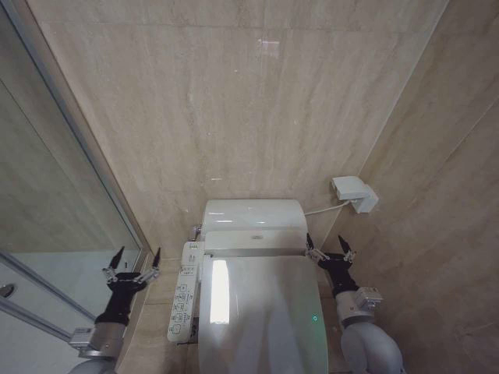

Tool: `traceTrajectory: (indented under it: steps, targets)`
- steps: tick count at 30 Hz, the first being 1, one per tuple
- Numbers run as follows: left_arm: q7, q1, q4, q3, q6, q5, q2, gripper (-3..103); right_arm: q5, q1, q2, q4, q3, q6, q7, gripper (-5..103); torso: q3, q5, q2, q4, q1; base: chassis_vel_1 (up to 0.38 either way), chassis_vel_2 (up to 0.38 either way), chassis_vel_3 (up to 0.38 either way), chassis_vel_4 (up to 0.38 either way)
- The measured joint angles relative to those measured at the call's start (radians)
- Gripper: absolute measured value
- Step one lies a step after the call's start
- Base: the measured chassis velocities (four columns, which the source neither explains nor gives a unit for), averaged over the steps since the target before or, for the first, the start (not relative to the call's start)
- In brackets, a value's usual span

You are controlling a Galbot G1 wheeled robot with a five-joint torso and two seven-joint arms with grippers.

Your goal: Open the toilet lid, clean the toilet bowl with a toilet brush, close the toilet lid, and flush.

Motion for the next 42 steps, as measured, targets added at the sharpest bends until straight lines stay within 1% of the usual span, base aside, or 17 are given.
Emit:
traceTrajectory:
  steps: [4,24,42]
  targets:
    - [0.000,-0.001,0.000,0.013,-0.004,0.020,0.004,100,0.000,0.000,0.000,0.000,0.000,0.000,0.000,100,0.000,0.0000,0.000,0.0000,0.000,0.000,0.000,0.000,0.000]
    - [0.006,-0.005,0.002,0.015,-0.007,0.049,0.006,100,0.000,0.000,0.000,0.000,0.000,0.000,0.000,100,0.000,0.0000,0.000,-0.0001,0.000,0.000,0.000,0.000,0.000]
    - [0.008,-0.004,0.003,0.014,-0.007,0.051,0.006,100,0.000,0.000,0.000,0.000,0.000,0.000,0.000,100,0.000,0.0000,0.000,-0.0001,0.000,0.000,0.000,0.000,0.000]
